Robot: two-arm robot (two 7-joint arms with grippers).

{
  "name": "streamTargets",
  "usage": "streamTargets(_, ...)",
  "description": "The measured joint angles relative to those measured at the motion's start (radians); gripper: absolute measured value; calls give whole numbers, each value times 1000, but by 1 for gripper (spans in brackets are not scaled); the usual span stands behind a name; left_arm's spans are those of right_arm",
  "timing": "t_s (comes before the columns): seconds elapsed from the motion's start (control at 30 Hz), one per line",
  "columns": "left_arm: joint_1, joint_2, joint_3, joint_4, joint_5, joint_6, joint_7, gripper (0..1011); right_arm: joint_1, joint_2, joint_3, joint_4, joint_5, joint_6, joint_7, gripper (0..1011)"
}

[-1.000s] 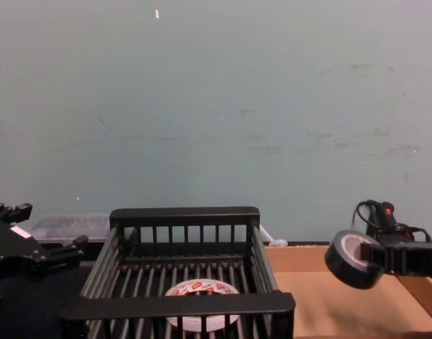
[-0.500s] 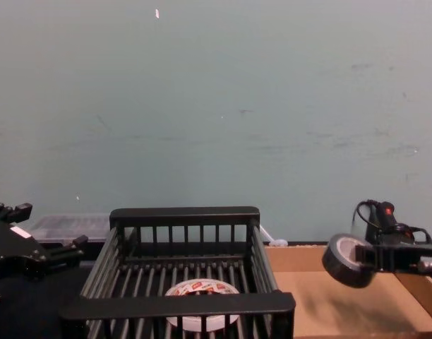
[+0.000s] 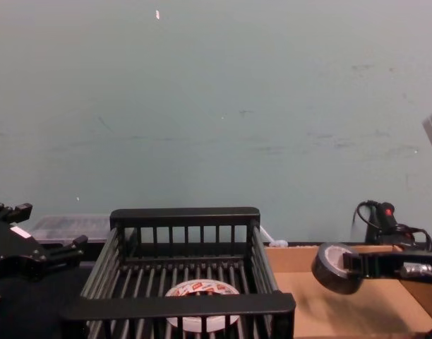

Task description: Pick up the white tape and place it into the black box , Pick up the silver tape and place it into the brown box.

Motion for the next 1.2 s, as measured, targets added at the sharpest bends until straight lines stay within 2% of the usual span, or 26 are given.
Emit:
streamTargets(0.37, 0, 0, 0, 0, 0, 0, 0, 1001, -5, 1, 3, -7, 1, 0, -2, 213)
streamTargets(0.47, 0, 0, 0, 0, 0, 0, 0, 1001, -6, 1, 4, -8, 2, 0, -2, 279)
streamTargets(0.5, 0, 0, 0, 0, 0, 0, 0, 1001, -6, 1, 4, -9, 2, 0, -2, 338)
streamTargets(0.57, 0, 0, 0, 0, 0, 0, 0, 1001, -7, 1, 4, -9, 2, 0, -2, 392)
streamTargets(0.6, 0, 0, 0, 0, 0, 0, 0, 1002, -7, 1, 5, -10, 2, 0, -2, 392)
streamTargets(1.03, 0, 0, 0, 0, 0, 0, 0, 1001, -8, 2, 6, -11, 3, 0, -3, 820)
streamTargets(1.2, 0, 0, 0, 0, 0, 0, 0, 1001, -8, 2, 6, -12, 4, 0, -3, 940)
